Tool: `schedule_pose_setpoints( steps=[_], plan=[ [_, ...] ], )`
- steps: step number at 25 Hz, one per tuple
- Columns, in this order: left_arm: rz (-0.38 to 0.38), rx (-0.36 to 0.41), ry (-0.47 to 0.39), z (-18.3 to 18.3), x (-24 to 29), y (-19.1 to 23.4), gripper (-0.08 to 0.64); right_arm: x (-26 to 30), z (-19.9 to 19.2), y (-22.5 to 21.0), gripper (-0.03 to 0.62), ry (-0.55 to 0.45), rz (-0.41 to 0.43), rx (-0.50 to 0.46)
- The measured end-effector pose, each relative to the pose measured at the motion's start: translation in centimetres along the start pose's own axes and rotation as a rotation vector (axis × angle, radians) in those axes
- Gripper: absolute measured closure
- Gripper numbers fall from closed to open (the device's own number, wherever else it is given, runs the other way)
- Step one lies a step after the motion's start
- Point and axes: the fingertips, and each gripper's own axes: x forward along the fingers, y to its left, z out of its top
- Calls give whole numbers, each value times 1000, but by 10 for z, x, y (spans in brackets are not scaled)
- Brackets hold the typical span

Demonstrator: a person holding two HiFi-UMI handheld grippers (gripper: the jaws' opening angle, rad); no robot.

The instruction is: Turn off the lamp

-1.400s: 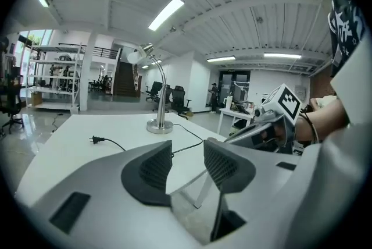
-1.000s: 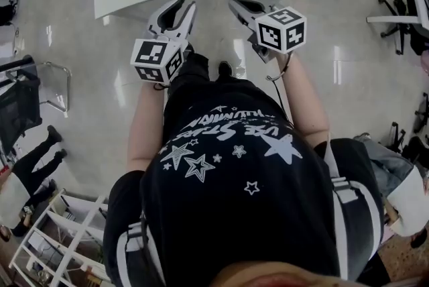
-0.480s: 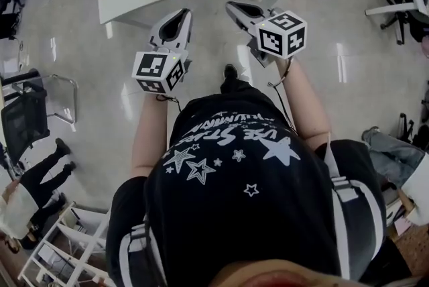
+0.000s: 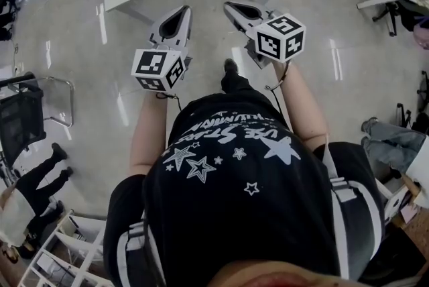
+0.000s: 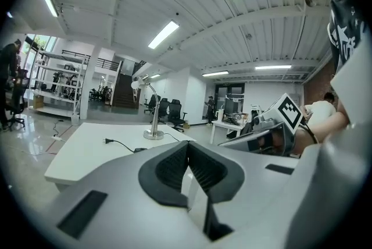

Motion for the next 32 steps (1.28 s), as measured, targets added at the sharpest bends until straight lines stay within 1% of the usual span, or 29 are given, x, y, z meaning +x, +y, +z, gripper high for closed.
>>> schedule_pose_setpoints(
  steps=[6,12,19,26,32],
  plan=[
    [-26,17,-13,2,-42,-6,548,-11,-8,41,586,-16,-41,-24],
    [-32,33,-25,2,-74,-15,549,-23,-24,75,586,-2,-76,-58],
    [-31,50,-34,1,-91,-29,549,-40,-31,91,586,-37,-110,-70],
    [-24,43,-23,-9,-117,-33,549,-49,-39,114,586,-75,-134,-70],
    [-21,43,-24,-12,-127,-45,549,-61,-47,120,586,-87,-148,-74]
  ],
)
